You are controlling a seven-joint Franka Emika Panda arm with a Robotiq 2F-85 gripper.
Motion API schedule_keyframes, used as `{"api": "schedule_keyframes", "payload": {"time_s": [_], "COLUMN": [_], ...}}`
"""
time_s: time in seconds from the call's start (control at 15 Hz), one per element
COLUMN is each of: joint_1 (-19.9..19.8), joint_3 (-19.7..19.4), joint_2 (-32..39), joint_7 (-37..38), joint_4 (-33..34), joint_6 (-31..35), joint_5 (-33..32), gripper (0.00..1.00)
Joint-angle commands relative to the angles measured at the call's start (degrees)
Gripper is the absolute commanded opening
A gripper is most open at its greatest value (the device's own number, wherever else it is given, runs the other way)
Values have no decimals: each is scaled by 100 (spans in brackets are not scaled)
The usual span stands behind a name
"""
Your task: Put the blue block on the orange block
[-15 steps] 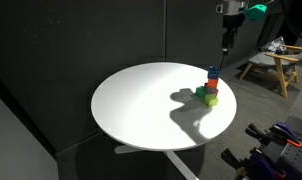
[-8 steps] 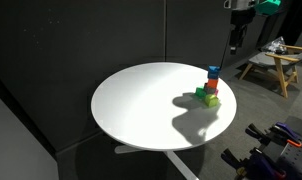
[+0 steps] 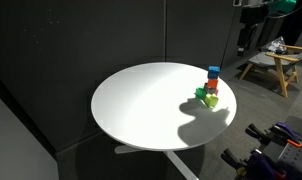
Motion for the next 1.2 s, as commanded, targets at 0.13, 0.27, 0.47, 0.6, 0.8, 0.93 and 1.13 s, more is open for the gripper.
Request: {"api": "schedule_keyframes", "payload": {"time_s": [0.13, 0.27, 0.47, 0.6, 0.8, 0.93, 1.13], "joint_1": [103, 108, 87, 68, 27, 7, -1], "joint_3": [-61, -64, -56, -48, -10, 11, 42], "joint_2": [-769, -959, -1193, -1324, -1427, -1431, -1352], "joint_7": [36, 80, 174, 284, 587, 812, 1066], "joint_4": [-616, -761, -937, -1036, -1107, -1112, -1069], "joint_6": [221, 288, 387, 457, 438, 343, 93], "joint_5": [142, 150, 129, 119, 111, 126, 112], "gripper": [100, 100, 100, 100, 100, 100, 100]}}
